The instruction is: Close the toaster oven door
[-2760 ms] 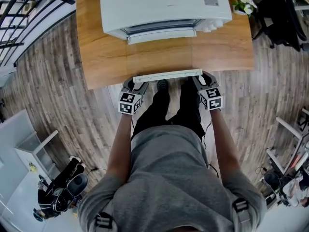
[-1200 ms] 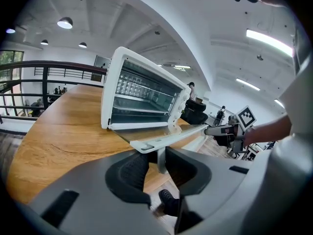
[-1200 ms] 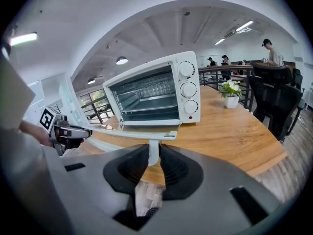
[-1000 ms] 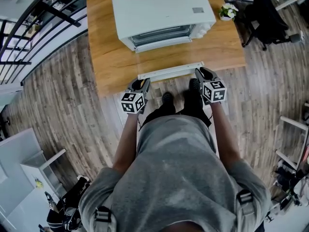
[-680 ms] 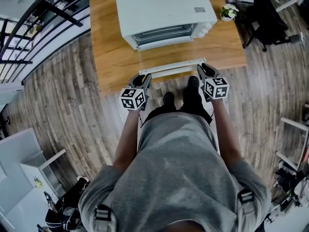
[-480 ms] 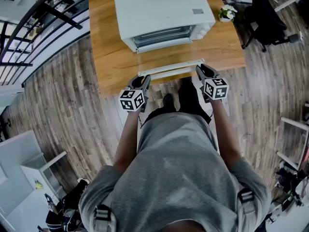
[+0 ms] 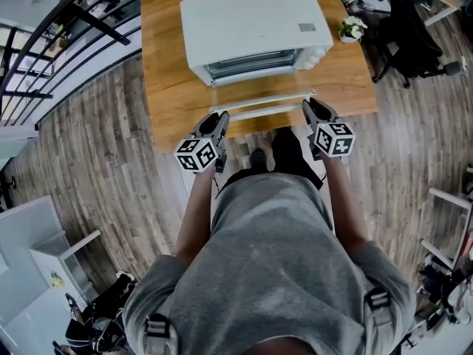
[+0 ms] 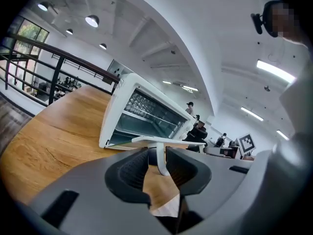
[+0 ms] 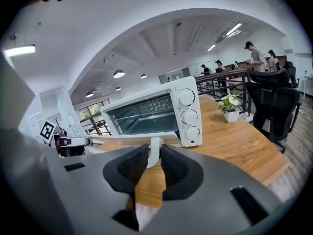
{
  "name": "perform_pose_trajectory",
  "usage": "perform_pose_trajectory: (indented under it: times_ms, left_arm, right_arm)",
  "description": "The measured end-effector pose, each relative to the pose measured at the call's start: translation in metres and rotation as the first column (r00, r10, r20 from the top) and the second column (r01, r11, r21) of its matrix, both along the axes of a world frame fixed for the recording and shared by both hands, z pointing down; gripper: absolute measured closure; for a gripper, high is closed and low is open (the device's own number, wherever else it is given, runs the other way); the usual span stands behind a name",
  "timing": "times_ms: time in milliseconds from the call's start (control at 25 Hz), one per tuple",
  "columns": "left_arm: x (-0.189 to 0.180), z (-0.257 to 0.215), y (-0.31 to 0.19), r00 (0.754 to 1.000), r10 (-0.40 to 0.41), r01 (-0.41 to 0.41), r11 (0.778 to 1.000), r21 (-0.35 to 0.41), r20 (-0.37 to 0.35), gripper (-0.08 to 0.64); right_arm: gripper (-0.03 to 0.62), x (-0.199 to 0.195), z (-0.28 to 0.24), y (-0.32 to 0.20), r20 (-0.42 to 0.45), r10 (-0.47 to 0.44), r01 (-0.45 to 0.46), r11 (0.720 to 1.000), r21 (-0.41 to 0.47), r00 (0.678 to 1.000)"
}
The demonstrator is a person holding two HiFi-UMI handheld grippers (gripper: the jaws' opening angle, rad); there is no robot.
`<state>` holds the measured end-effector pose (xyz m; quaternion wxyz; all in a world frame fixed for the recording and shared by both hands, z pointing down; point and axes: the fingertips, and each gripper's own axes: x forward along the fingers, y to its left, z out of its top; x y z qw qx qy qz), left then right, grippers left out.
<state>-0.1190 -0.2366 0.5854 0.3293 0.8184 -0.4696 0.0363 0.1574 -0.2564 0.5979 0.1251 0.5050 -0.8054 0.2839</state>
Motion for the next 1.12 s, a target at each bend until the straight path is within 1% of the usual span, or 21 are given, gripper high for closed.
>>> perform_pose_trajectory:
  times_ms: [80, 280, 520, 760, 920, 1120]
  left_arm:
    - [-0.002, -0.005, -0.004, 1.0, -0.01, 0.01, 1.0, 0.013, -0.009, 0.433]
    - [-0.004, -0.017, -0.015, 1.0, -0.008, 0.008, 0.999, 0.043, -0.014, 0.426]
    - [-0.006, -0.03, -0.028, 0.999, -0.023, 0.026, 0.997, 0.078, -0.04, 0.419]
    - [-0.01, -0.038, -0.043, 0.997, -0.031, 0.037, 0.995, 0.087, -0.066, 0.416]
    - [-0.012, -0.045, -0.051, 0.997, -0.042, 0.05, 0.992, 0.112, -0.067, 0.414]
    - [-0.014, -0.051, -0.061, 0.994, -0.069, 0.08, 0.988, 0.134, -0.086, 0.413]
  right_arm:
    - [0.502, -0.001, -0.005, -0.004, 0.005, -0.012, 0.012, 1.0, 0.014, 1.0]
    - [0.497, -0.004, -0.017, -0.015, -0.04, -0.036, 0.038, 0.997, 0.069, 0.999]
    - [0.495, -0.004, -0.031, -0.028, 0.018, -0.027, 0.025, 0.994, 0.102, 0.999]
    - [0.495, -0.007, -0.04, -0.043, 0.034, -0.032, 0.027, 0.99, 0.137, 0.999]
    - [0.495, -0.008, -0.046, -0.051, 0.049, -0.037, 0.029, 0.988, 0.154, 0.998]
    - [0.495, -0.009, -0.053, -0.062, 0.041, -0.057, 0.049, 0.982, 0.183, 0.998]
